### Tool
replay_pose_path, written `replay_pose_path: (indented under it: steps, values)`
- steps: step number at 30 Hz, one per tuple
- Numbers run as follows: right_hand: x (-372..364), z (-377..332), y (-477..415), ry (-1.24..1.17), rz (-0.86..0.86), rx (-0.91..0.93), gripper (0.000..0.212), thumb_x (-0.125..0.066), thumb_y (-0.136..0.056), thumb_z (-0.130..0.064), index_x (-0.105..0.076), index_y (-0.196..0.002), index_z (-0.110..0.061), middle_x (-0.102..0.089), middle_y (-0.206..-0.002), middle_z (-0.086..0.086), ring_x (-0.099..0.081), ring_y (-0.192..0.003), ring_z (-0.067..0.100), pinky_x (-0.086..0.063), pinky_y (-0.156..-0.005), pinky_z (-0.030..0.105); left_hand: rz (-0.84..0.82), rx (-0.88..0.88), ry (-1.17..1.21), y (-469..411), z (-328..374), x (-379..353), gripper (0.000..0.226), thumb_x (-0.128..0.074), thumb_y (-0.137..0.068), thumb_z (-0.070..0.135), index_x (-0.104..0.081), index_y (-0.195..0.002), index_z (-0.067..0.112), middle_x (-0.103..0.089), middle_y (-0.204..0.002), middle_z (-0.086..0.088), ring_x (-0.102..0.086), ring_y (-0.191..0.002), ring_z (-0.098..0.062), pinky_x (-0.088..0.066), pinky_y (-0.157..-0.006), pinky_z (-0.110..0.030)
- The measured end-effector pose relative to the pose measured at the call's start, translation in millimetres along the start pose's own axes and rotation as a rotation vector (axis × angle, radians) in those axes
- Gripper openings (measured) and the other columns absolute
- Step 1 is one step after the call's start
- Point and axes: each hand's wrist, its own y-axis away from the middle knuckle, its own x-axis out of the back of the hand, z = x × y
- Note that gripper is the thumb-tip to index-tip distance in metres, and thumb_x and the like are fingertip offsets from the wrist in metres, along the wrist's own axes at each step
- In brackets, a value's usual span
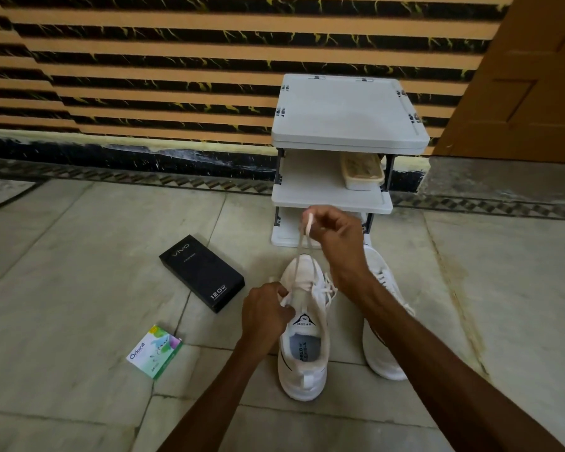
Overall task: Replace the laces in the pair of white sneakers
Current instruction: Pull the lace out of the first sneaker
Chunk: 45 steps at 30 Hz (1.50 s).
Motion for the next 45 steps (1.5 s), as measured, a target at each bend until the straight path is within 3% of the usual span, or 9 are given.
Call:
replay_pose_path:
  steps: [3,8,13,16,26,32,36,40,45]
  values:
    - [5,-7,2,-0.044,-0.108,-0.205,0.015,-0.048,-0.097,-0.001,-0.059,-0.092,-0.009,-0.072,-0.080,0.008,-0.067,-0.063,0.020,-0.054,-0.055,0.028,-0.005,0.012,0.004,0,0,1,0.033,-0.077,-0.077,0.024,-0.071,-0.109,0.017,-0.072,-0.106,-0.002,-0.067,-0.096,-0.019,-0.053,-0.081,-0.028]
    - [16,46,21,1.250,-0.548,-0.088,0.020,-0.064,-0.090,-0.033,-0.075,-0.091,-0.016,-0.068,-0.095,0.005,-0.066,-0.084,0.022,-0.055,-0.075,0.032,0.010,0.021,0.018,-1,1,-1,0.031,-0.077,-0.077,0.024,-0.071,-0.106,0.016,-0.073,-0.104,-0.001,-0.067,-0.092,-0.017,-0.052,-0.077,-0.026]
    - [8,61,28,1.357,-0.509,-0.041,0.017,-0.069,-0.081,-0.024,-0.073,-0.094,-0.013,-0.066,-0.098,0.006,-0.065,-0.088,0.023,-0.041,-0.066,0.025,0.004,0.020,0.014,0,4,0,0.033,-0.077,-0.078,0.026,-0.071,-0.108,0.014,-0.073,-0.104,-0.002,-0.067,-0.092,-0.019,-0.053,-0.077,-0.027]
    - [4,49,21,1.267,-0.541,0.004,0.014,-0.064,-0.079,-0.013,-0.071,-0.089,-0.007,-0.062,-0.101,0.013,-0.060,-0.094,0.026,-0.040,-0.071,0.025,-0.007,0.022,0.021,0,3,1,0.034,-0.076,-0.077,0.024,-0.071,-0.109,0.014,-0.072,-0.105,-0.004,-0.067,-0.093,-0.021,-0.054,-0.078,-0.030]
    - [16,28,22,0.535,0.022,0.041,0.024,-0.042,-0.092,0.010,-0.050,-0.080,-0.009,-0.053,-0.083,0.009,-0.049,-0.082,0.021,-0.038,-0.074,0.029,-0.034,0.042,0.001,-4,2,-4,0.042,-0.073,-0.080,0.026,-0.065,-0.121,0.019,-0.070,-0.112,-0.004,-0.065,-0.100,-0.022,-0.053,-0.083,-0.031]
    - [19,54,24,-0.170,0.090,-0.428,0.027,-0.032,-0.097,-0.003,-0.044,-0.078,-0.016,-0.060,-0.070,0.006,-0.059,-0.067,0.022,-0.054,-0.072,0.039,-0.085,0.232,0.129,-7,5,-11,0.046,-0.072,-0.080,0.025,-0.063,-0.125,0.023,-0.066,-0.122,-0.003,-0.063,-0.108,-0.023,-0.051,-0.087,-0.029]
    - [23,72,25,0.091,0.055,-0.416,0.033,-0.034,-0.091,-0.007,-0.049,-0.069,-0.028,-0.049,-0.055,-0.004,-0.043,-0.053,0.016,-0.044,-0.047,0.027,-0.036,0.262,0.183,-4,6,-15,0.040,-0.071,-0.079,0.024,-0.066,-0.119,0.026,-0.068,-0.117,0.000,-0.064,-0.102,-0.021,-0.051,-0.083,-0.028]
    - [25,87,30,0.536,-0.097,-0.131,0.020,-0.045,-0.096,-0.027,-0.051,-0.077,-0.028,-0.055,-0.063,-0.011,-0.050,-0.059,0.007,-0.045,-0.059,0.029,0.025,0.214,0.131,1,7,-18,0.032,-0.066,-0.086,0.028,-0.068,-0.118,0.029,-0.069,-0.115,0.002,-0.064,-0.102,-0.022,-0.052,-0.084,-0.031]
    - [25,64,22,0.506,0.084,0.096,0.024,-0.043,-0.096,-0.031,-0.053,-0.080,-0.016,-0.052,-0.062,-0.010,-0.050,-0.057,0.001,-0.039,-0.056,0.018,0.023,0.185,0.101,1,2,-16,0.035,-0.066,-0.085,0.023,-0.066,-0.119,0.027,-0.068,-0.116,-0.001,-0.064,-0.103,-0.023,-0.052,-0.083,-0.029]
